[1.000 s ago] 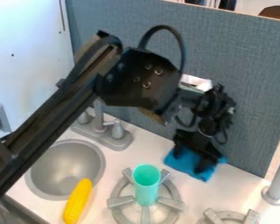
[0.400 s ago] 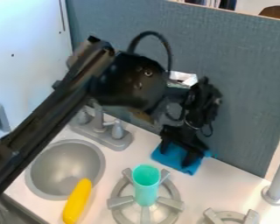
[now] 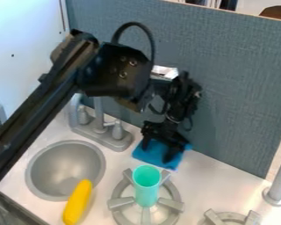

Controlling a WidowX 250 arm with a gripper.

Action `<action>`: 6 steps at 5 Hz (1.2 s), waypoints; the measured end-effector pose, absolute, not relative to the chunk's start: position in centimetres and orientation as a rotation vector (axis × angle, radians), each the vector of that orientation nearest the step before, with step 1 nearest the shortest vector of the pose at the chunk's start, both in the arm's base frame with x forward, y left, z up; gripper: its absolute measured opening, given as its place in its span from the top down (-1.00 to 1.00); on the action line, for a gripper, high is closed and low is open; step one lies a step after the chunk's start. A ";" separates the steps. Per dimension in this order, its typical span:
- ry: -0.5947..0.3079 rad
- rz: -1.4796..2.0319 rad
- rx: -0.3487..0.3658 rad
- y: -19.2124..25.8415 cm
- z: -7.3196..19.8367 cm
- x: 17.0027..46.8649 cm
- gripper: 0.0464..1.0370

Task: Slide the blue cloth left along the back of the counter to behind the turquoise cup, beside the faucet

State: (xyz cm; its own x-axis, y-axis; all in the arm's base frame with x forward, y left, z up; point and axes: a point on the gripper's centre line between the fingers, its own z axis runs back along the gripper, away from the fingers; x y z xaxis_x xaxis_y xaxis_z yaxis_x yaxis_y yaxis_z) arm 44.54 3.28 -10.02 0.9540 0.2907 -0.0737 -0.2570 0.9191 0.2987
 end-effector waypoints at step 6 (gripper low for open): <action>0.026 0.271 0.112 3.9 -6.1 38.9 -0.93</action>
State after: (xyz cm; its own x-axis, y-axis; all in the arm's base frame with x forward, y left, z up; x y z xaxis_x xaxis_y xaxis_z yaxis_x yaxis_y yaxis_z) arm 38.86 3.88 -6.12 0.9632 0.2684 -0.0108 -0.2655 0.9574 0.1137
